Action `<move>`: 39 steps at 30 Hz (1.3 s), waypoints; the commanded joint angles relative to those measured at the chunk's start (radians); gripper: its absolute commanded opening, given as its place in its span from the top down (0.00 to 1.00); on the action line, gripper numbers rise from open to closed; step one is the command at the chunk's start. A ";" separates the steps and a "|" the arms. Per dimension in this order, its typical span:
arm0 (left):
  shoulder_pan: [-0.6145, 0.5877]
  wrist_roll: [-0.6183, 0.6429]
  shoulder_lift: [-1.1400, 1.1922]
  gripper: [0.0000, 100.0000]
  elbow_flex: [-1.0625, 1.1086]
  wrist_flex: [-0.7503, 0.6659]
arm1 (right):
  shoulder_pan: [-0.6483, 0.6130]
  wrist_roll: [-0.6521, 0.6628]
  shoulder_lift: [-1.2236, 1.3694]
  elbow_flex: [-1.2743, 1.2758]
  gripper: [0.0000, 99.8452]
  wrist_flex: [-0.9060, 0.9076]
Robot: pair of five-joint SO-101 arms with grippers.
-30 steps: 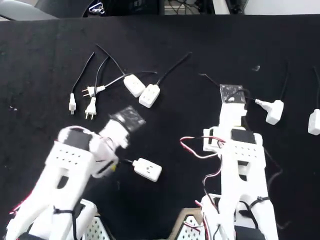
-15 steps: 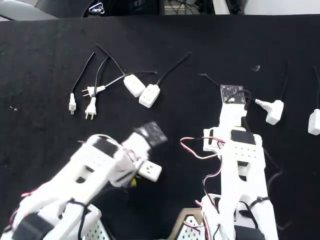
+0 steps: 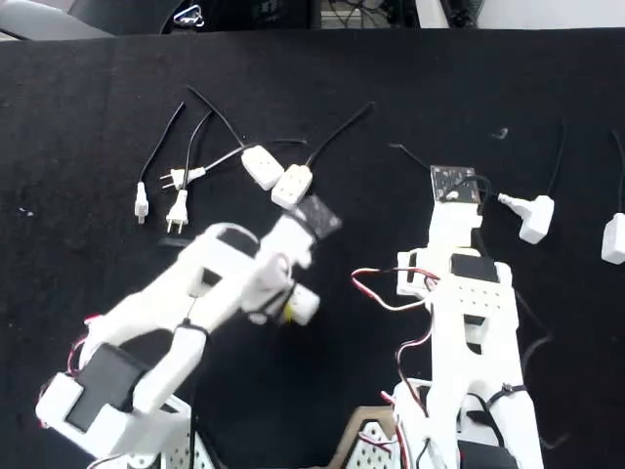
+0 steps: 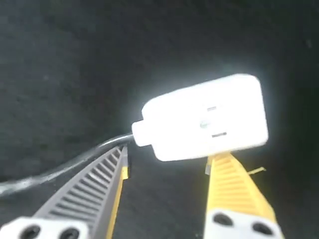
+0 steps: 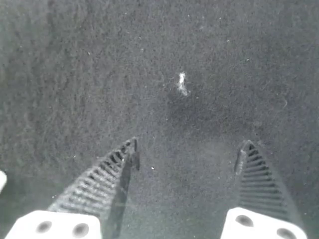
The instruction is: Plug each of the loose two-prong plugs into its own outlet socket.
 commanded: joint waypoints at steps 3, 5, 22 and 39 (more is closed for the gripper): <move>-0.019 0.066 0.009 0.75 -0.185 -0.003 | 0.018 -0.003 -0.010 -0.005 0.71 -0.014; -0.021 0.086 0.012 0.75 -0.226 -0.012 | 0.018 -0.003 -0.010 -0.005 0.71 -0.014; -0.188 0.212 0.267 0.75 -0.526 0.054 | 0.018 -0.003 -0.010 0.005 0.71 -0.020; -0.076 -0.233 0.431 0.75 -0.532 0.078 | 0.018 -0.003 -0.010 0.008 0.71 -0.020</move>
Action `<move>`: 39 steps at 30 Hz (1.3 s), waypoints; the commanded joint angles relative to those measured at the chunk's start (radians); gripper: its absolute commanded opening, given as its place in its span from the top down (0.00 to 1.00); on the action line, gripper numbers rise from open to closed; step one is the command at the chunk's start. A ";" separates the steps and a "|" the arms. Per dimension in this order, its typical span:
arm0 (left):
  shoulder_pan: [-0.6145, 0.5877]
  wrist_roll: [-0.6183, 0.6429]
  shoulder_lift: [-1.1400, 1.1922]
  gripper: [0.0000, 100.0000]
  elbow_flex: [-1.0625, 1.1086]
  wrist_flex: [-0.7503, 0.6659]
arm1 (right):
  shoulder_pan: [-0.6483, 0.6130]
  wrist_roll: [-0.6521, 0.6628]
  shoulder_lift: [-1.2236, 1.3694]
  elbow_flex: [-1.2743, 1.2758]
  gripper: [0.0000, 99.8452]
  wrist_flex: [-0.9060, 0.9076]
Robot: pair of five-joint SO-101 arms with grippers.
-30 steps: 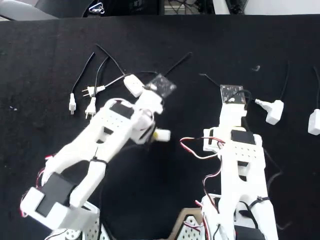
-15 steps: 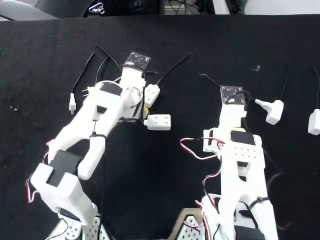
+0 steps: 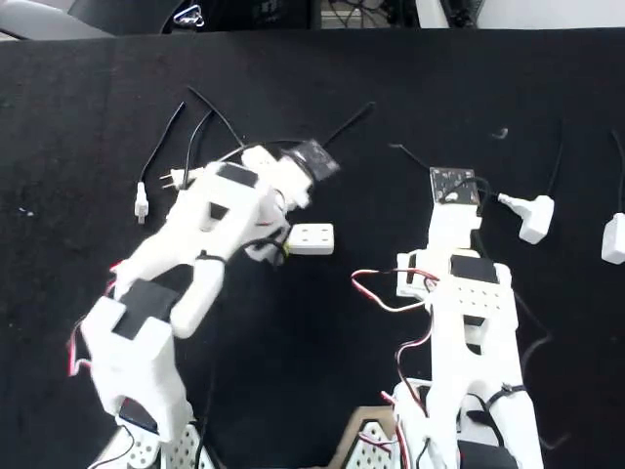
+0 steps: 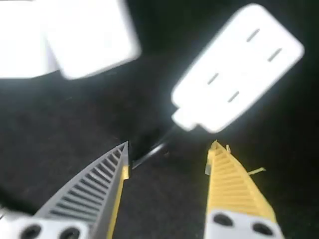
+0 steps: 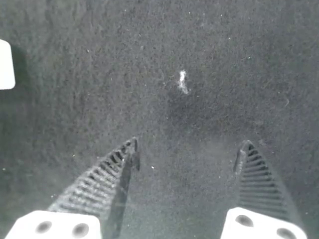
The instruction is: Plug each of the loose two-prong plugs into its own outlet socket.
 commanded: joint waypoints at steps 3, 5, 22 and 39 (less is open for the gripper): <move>0.050 0.009 0.000 0.78 -0.016 -0.006 | 0.018 -0.003 -0.010 -0.002 0.71 -0.014; 0.051 0.032 -0.026 0.85 -0.005 0.000 | 0.018 -0.003 -0.010 -0.002 0.71 -0.014; -0.093 -0.482 -0.597 0.97 0.476 0.388 | 0.020 -0.003 -0.010 -0.005 0.71 -0.014; -0.311 -0.718 -0.876 0.77 0.630 0.427 | 0.018 -0.009 -0.010 -0.002 0.71 -0.014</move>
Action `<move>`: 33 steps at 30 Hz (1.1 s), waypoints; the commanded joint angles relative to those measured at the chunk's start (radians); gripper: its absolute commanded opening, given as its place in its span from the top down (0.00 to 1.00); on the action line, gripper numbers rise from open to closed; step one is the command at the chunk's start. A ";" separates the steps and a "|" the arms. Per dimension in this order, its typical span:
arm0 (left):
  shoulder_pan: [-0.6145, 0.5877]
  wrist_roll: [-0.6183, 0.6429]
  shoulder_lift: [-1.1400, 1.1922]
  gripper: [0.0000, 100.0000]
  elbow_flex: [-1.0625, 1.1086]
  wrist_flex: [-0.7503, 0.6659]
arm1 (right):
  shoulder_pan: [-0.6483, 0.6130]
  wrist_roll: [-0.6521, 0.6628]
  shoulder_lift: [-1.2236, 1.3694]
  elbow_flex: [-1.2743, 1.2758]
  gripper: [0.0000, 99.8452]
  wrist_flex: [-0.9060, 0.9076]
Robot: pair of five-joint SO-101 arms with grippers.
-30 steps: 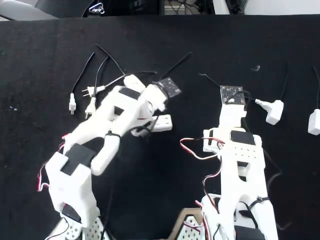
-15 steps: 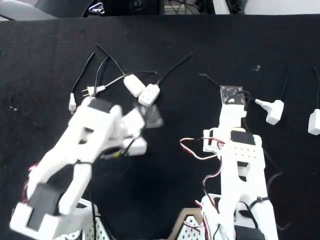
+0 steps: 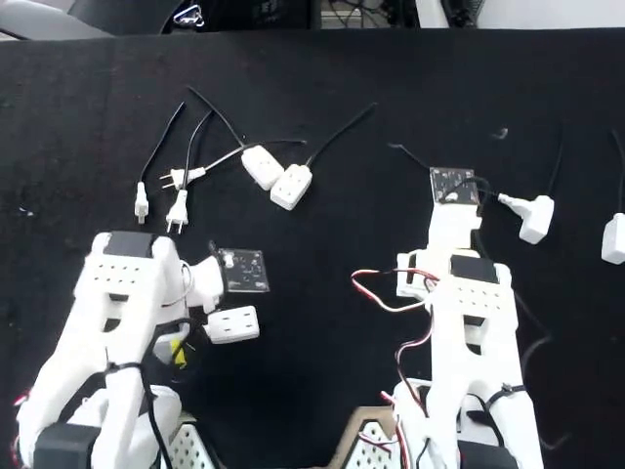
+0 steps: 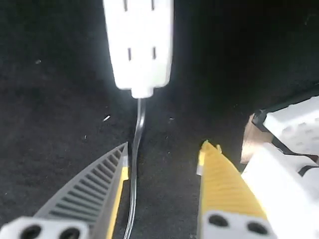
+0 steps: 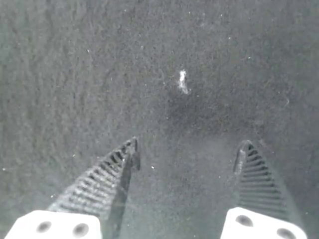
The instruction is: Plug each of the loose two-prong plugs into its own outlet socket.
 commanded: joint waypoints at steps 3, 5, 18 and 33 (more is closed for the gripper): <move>0.041 0.060 -0.018 0.77 -0.021 -0.008 | 0.018 -0.009 -0.010 -0.002 0.71 -0.014; 0.074 0.126 -0.009 0.77 0.012 -0.091 | 0.018 -0.009 -0.010 -0.002 0.71 -0.014; 0.225 0.500 0.048 0.77 0.045 -0.408 | 0.018 -0.009 -0.010 -0.001 0.71 -0.015; 0.094 0.496 0.046 0.77 0.028 -0.404 | 0.018 -0.009 -0.010 -0.001 0.71 -0.015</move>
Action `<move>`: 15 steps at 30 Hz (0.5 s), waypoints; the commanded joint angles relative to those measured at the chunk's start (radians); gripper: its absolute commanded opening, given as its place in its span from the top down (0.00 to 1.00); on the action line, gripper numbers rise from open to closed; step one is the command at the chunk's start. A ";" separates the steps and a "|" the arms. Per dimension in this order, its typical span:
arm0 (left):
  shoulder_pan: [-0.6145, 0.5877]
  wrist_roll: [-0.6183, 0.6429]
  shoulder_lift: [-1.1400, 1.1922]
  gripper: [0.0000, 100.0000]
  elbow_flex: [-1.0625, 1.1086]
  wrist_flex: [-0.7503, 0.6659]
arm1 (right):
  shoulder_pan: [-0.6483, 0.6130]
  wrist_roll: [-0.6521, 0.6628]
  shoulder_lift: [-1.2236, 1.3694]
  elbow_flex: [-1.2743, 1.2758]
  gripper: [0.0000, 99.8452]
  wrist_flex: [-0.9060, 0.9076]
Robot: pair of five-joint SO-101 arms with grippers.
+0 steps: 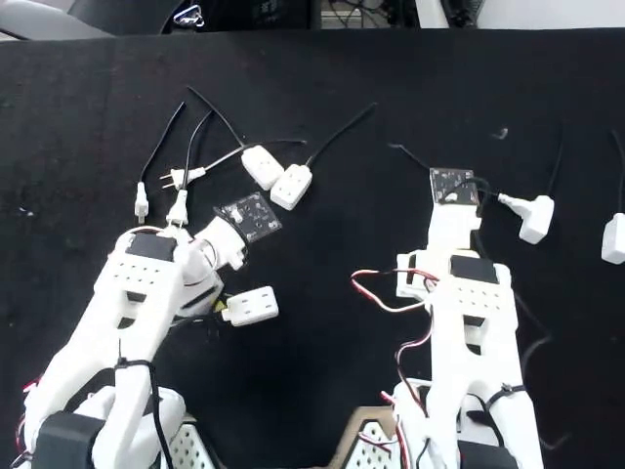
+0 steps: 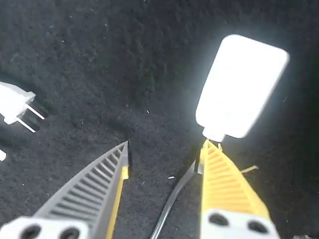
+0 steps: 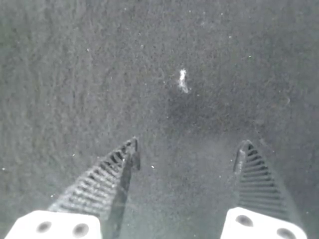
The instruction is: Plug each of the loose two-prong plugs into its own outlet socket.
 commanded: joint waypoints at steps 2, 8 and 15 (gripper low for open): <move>-0.013 0.011 -0.011 0.77 -0.015 -0.009 | 0.018 -0.009 -0.010 -0.004 0.71 -0.015; 0.035 0.222 -0.012 0.77 -0.033 -0.061 | 0.018 -0.009 -0.010 -0.004 0.71 -0.015; 0.061 0.431 0.000 0.77 0.064 -0.206 | 0.018 -0.009 -0.010 -0.004 0.71 -0.015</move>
